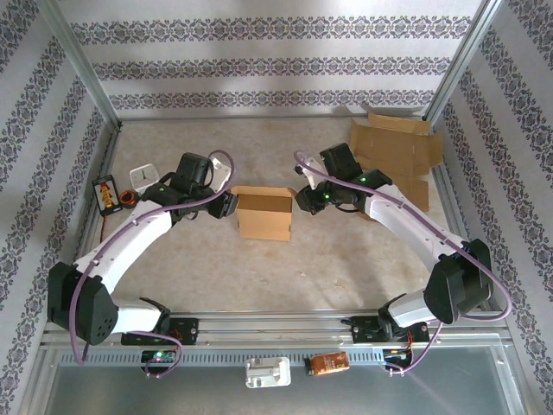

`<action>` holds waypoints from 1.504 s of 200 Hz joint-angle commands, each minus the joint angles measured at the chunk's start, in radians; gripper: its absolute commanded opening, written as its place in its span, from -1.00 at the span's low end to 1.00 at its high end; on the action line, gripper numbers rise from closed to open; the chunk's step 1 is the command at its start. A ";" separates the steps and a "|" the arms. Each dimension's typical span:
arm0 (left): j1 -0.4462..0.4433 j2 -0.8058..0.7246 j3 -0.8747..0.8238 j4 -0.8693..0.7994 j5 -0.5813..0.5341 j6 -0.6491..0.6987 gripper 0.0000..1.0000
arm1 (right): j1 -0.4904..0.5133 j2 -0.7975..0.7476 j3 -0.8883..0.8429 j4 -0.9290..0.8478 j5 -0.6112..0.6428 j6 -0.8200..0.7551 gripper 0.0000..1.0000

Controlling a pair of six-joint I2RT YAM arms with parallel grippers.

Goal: Fold the paper box

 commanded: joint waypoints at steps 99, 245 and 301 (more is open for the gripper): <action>-0.009 0.014 0.052 0.042 0.055 -0.017 -0.82 | 0.020 -0.003 0.035 -0.019 -0.026 0.004 -0.70; -0.009 -0.022 -0.020 0.117 0.228 -0.262 -1.00 | 0.097 0.007 -0.019 0.106 0.109 0.381 -0.74; -0.011 -0.041 -0.046 0.138 0.230 -0.289 -1.00 | 0.128 0.022 -0.054 0.123 0.153 0.421 -0.75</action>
